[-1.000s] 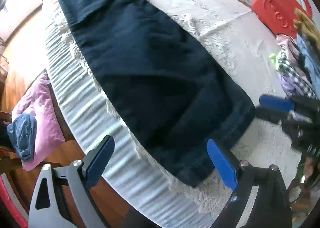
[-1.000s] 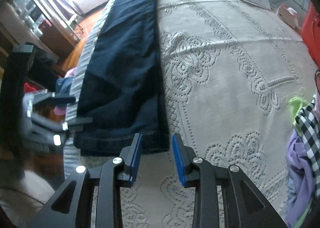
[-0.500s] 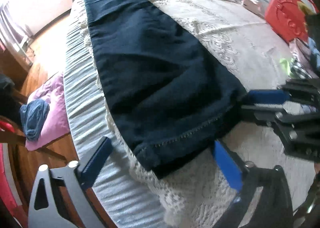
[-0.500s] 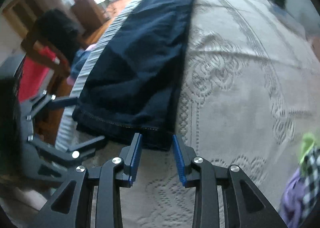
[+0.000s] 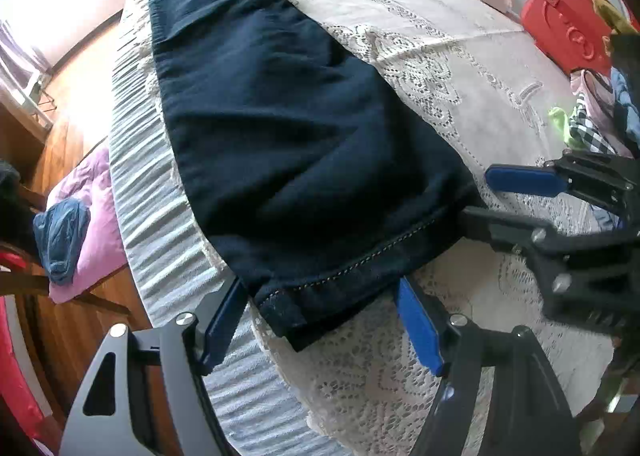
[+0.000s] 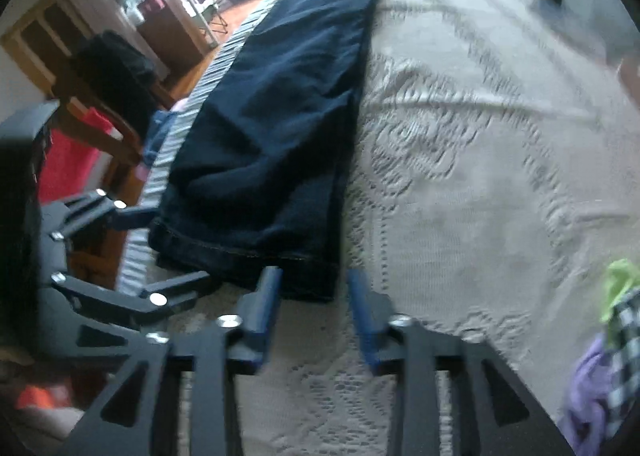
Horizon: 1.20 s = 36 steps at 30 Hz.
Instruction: Fold clothes
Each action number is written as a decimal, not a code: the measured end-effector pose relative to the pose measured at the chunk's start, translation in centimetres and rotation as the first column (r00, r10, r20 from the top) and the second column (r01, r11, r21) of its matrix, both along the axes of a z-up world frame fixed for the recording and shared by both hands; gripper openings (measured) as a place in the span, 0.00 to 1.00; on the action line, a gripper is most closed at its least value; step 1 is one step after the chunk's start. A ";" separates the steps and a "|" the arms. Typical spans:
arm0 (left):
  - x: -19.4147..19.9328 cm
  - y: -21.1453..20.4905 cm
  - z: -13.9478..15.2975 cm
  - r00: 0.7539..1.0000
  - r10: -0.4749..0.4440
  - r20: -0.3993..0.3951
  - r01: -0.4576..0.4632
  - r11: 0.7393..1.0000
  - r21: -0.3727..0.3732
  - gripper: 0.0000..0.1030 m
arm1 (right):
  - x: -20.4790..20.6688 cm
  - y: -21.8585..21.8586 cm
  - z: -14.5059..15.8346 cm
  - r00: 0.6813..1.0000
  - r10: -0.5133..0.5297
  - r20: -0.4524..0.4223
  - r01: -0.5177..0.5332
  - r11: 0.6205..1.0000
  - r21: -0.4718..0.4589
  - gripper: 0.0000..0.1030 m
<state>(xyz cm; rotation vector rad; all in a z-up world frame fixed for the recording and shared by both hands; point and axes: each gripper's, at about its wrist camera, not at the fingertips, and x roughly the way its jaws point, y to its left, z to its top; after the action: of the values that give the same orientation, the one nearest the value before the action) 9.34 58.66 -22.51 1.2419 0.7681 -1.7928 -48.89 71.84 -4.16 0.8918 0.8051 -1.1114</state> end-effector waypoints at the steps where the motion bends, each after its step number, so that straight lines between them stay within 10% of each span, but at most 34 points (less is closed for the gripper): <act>1: -0.1 0.0 0.0 1.000 0.008 0.005 -0.008 1.000 0.006 0.70 | -0.3 0.4 0.2 1.000 0.005 -0.013 -0.005 1.000 -0.006 0.53; 4: -0.6 -0.4 0.0 0.999 0.016 0.029 -0.017 0.999 0.047 0.67 | -0.7 1.6 0.5 1.000 0.017 -0.002 -0.017 1.000 -0.013 0.50; 6: -1.2 -0.5 0.1 0.999 0.007 0.048 -0.009 0.999 0.049 0.62 | 0.0 1.8 0.4 0.999 0.036 -0.025 -0.037 0.999 -0.026 0.23; 19: -0.4 0.0 -0.3 1.000 -0.028 -0.014 0.027 0.999 -0.018 0.62 | -0.3 -1.8 -2.6 0.994 0.027 0.101 -0.032 0.999 0.043 0.22; 24: 0.3 -0.6 1.0 1.000 -0.012 -0.027 0.011 0.999 -0.041 0.27 | 1.2 -2.4 -1.7 0.995 0.034 0.091 -0.040 0.997 0.065 0.12; 36: 1.5 -4.9 9.9 0.973 -0.170 -0.157 0.154 0.982 -0.110 0.25 | 12.4 -10.9 1.5 0.961 -0.091 0.261 0.116 0.990 -0.082 0.10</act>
<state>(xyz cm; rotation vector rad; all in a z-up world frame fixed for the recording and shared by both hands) 10.87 53.76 -12.66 1.1290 0.6781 -2.0621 -36.47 60.98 -2.62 0.9818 0.4916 -1.0891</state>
